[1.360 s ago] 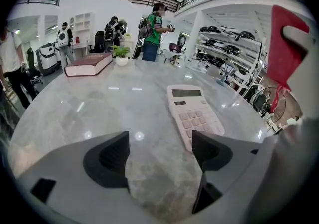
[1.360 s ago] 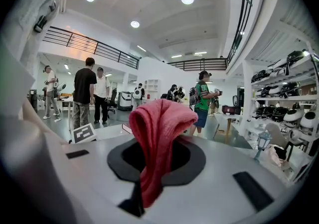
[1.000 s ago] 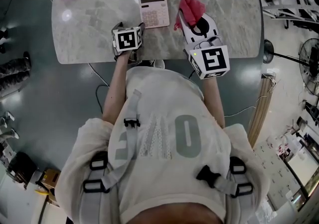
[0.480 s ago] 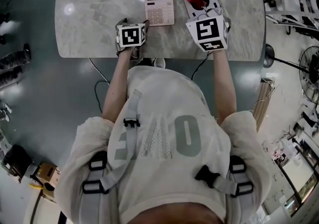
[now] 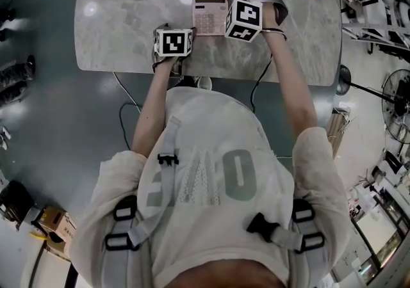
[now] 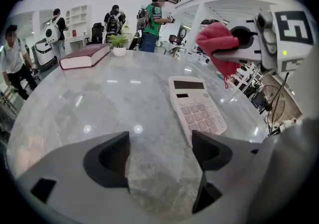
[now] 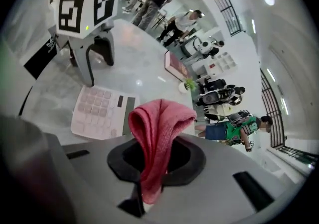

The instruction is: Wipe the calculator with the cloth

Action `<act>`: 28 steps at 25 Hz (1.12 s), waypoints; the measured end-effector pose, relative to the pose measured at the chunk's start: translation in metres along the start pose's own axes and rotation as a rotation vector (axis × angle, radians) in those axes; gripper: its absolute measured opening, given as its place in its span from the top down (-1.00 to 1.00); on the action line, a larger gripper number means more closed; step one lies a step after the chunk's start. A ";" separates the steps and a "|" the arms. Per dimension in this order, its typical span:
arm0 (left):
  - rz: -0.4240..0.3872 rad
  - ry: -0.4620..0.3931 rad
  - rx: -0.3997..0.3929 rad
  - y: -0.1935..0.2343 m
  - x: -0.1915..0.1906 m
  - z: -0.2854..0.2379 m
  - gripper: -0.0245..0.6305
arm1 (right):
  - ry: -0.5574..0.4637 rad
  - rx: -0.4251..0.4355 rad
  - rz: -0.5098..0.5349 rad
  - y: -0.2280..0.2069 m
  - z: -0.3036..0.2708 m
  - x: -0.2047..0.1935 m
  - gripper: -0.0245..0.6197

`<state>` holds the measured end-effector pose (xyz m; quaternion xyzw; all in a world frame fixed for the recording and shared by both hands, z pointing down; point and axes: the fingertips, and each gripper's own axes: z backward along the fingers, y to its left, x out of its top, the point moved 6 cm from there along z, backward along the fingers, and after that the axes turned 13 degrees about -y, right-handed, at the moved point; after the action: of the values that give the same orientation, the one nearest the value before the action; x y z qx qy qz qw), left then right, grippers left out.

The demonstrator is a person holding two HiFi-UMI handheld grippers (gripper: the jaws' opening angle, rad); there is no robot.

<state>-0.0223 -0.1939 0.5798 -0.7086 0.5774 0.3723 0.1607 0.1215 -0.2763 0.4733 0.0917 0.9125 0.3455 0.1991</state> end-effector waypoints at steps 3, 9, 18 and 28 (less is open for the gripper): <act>0.004 0.005 0.001 -0.001 0.000 0.002 -0.25 | 0.056 0.058 0.026 0.015 -0.015 -0.005 0.75; 0.007 0.012 0.003 0.000 0.000 0.003 -0.25 | 0.133 0.100 0.048 0.033 -0.033 -0.014 0.75; 0.005 0.007 -0.006 0.004 0.000 -0.001 -0.24 | 0.200 0.110 0.043 0.052 -0.050 -0.018 0.75; 0.005 0.008 -0.004 0.004 0.000 0.003 -0.24 | 0.202 0.174 0.078 0.082 -0.043 -0.012 0.75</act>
<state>-0.0268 -0.1928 0.5789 -0.7090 0.5792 0.3709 0.1558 0.1160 -0.2448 0.5608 0.1086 0.9501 0.2801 0.0840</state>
